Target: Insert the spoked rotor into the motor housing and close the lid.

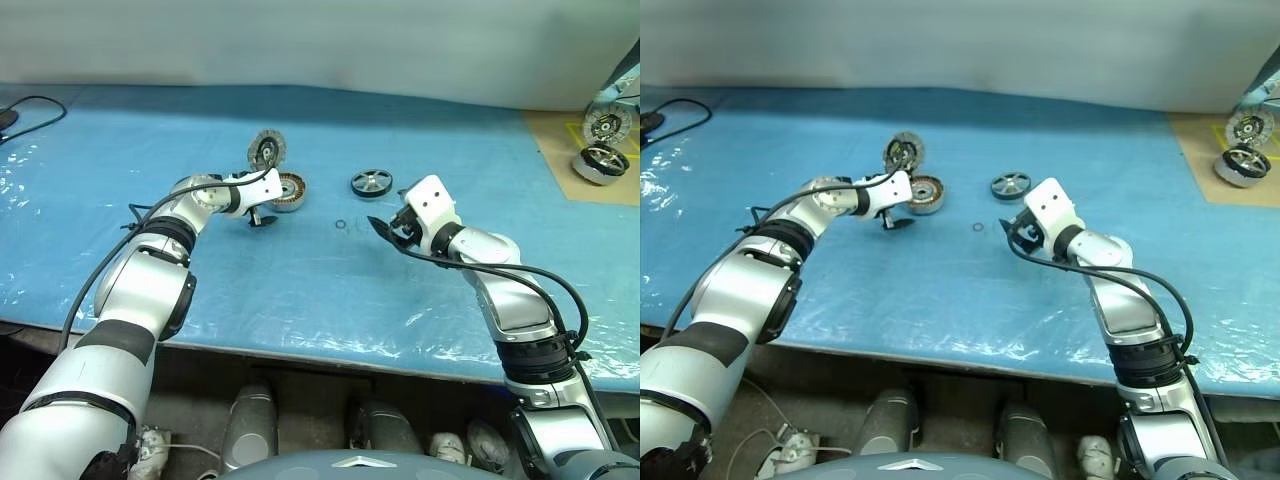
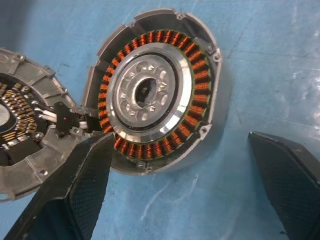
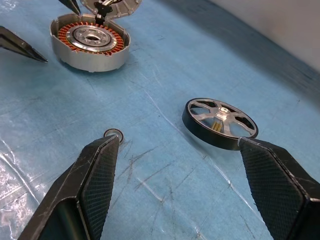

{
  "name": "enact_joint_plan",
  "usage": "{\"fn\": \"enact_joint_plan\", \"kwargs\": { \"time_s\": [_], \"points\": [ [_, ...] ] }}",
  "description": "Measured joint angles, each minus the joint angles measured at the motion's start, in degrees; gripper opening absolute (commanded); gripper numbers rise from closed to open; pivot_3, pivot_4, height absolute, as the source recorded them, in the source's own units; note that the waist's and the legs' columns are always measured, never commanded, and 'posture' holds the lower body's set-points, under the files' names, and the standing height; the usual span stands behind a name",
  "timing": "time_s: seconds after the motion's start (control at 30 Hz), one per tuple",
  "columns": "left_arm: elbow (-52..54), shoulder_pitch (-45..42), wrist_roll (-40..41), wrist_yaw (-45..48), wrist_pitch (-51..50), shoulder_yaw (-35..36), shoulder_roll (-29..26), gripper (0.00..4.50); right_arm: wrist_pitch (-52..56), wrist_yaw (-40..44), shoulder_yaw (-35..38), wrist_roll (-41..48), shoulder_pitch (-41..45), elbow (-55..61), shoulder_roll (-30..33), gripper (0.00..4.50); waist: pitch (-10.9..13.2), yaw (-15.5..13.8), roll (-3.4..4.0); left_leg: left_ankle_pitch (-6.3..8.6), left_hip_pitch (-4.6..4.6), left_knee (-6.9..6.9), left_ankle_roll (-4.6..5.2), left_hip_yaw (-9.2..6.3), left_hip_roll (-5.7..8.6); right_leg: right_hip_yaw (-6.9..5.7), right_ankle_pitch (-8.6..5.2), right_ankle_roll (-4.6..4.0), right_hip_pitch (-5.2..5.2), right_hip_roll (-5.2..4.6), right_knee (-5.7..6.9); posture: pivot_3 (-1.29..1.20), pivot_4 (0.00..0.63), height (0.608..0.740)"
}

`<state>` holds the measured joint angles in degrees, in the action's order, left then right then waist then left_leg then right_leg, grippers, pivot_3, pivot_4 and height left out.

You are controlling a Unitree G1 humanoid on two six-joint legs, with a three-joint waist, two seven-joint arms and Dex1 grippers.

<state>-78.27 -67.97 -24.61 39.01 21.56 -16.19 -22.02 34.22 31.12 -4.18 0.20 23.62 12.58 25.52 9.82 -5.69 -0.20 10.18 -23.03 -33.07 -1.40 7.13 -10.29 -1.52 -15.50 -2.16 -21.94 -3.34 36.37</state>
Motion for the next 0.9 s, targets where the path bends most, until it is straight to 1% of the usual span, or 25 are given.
{"fn": "enact_joint_plan", "kwargs": {
  "time_s": [0.1,0.3,0.5,0.6,0.67,0.7,0.9],
  "points": [
    [-0.07,0.00,-0.23,-1.51,-0.12,0.02,0.97,4.47,0.00,-0.06,0.00,0.00,-0.22,0.00,0.00,4.01,0.00,-0.05,0.00,0.00,-0.03,0.00,0.00,-0.03,0.02,-0.03,0.00,0.01,0.00,-0.01,-0.02,0.00,0.150,0.740],
    [-0.12,0.52,-0.42,-0.80,1.16,-0.06,3.95,4.47,0.55,-0.19,-0.01,-0.01,-1.04,1.34,0.02,4.01,0.01,-0.06,-0.01,0.00,-0.04,0.00,0.00,-0.04,0.03,-0.02,0.03,0.06,0.00,-0.01,-0.05,0.00,0.150,0.740],
    [-0.02,0.53,-1.44,-1.96,0.01,-0.61,4.44,4.47,1.98,-0.74,0.00,-0.01,-2.21,2.62,0.37,4.01,0.01,-0.05,-0.01,0.00,0.10,0.01,0.00,-0.04,0.07,-0.01,0.05,0.09,0.12,-0.05,-0.04,0.00,0.150,0.740],
    [0.08,0.53,-1.88,-2.92,-1.73,-1.31,4.55,4.47,2.42,-1.05,0.00,0.00,-2.57,3.62,0.39,4.01,0.01,-0.02,-0.01,0.00,0.49,0.07,0.00,-0.04,0.05,0.00,0.05,0.11,0.55,-0.05,-0.15,0.00,0.150,0.740],
    [0.09,0.69,-2.08,-2.94,-2.25,-1.60,4.54,4.47,2.65,-1.19,0.00,0.00,-3.15,4.19,0.41,4.01,0.02,0.07,-0.01,0.00,1.03,0.46,0.00,-0.03,0.06,0.03,0.04,0.11,1.05,-0.03,-0.70,0.00,0.150,0.740],
    [0.10,0.71,-2.08,-2.67,-2.31,-1.62,4.52,4.47,2.72,-1.25,0.00,-0.01,-3.39,4.25,0.47,4.01,0.02,0.13,-0.01,0.00,1.14,0.60,0.00,-0.02,0.08,0.06,0.04,0.11,1.15,-0.04,-0.84,0.00,0.150,0.740],
    [0.45,0.74,-1.59,-1.08,-2.32,-1.17,4.52,4.47,3.40,-1.75,0.00,0.00,-3.84,4.30,0.48,4.01,0.02,0.04,0.00,0.00,1.15,0.76,0.00,0.00,0.17,0.09,0.05,0.10,1.14,-0.06,-0.85,0.00,0.150,0.740]
  ]
}}
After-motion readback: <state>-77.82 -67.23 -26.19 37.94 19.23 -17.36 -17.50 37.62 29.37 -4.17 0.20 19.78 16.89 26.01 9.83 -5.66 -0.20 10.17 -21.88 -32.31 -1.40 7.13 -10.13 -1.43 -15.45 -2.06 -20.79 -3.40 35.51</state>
